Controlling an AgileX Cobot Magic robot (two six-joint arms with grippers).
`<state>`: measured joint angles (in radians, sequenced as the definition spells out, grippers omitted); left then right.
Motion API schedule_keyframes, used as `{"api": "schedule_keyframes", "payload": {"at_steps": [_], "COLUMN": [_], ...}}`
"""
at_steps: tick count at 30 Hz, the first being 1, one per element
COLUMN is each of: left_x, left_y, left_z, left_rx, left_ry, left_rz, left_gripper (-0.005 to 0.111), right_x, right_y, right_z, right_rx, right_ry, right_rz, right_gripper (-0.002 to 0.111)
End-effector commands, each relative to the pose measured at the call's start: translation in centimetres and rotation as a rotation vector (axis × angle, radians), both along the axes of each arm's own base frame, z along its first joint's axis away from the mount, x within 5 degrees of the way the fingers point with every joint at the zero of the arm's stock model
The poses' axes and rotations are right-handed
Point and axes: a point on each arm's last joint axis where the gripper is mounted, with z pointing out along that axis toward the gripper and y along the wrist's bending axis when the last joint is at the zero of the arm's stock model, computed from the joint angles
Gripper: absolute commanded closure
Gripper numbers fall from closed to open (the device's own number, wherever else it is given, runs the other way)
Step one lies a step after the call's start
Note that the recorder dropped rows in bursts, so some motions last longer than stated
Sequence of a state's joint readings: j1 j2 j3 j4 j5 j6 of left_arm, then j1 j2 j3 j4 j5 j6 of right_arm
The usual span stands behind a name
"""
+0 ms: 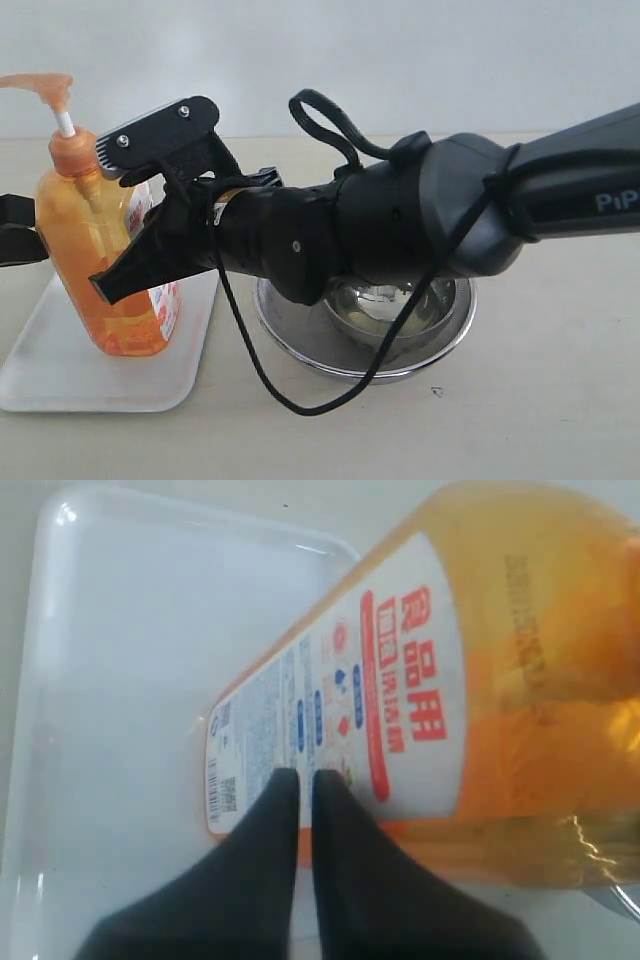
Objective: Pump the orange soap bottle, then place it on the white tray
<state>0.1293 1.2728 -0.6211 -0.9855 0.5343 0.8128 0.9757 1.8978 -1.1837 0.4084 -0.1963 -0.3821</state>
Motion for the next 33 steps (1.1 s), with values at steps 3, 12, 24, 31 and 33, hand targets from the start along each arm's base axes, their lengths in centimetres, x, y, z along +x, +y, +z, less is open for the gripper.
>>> {"api": "schedule_keyframes", "payload": {"at_steps": [3, 12, 24, 31, 33], "left_x": [-0.6, -5.7, -8.2, -11.7, -12.7], "left_y": [0.0, -0.4, -1.2, -1.5, -1.6], "left_z": [0.4, 4.0, 4.3, 6.0, 6.5], "left_rx": [0.004, 0.014, -0.032, -0.020, -0.014], "left_ry": [-0.030, -0.269, -0.347, -0.601, -0.654], "left_rz": [0.013, 0.068, 0.041, 0.065, 0.064], "left_gripper": [0.102, 0.102, 0.102, 0.102, 0.102], "right_x": [0.8, -1.1, -2.7, -4.0, -4.1], "right_y": [-2.9, -9.1, -12.2, -13.9, -14.0], "right_z": [-0.2, 4.2, 3.1, 4.1, 4.2], "right_rx": [0.014, 0.109, 0.157, 0.181, 0.179], "right_ry": [-0.008, -0.089, -0.117, -0.159, -0.152], "right_rz": [-0.089, -0.177, -0.263, -0.265, -0.260], "right_gripper": [0.108, 0.108, 0.108, 0.108, 0.108]}}
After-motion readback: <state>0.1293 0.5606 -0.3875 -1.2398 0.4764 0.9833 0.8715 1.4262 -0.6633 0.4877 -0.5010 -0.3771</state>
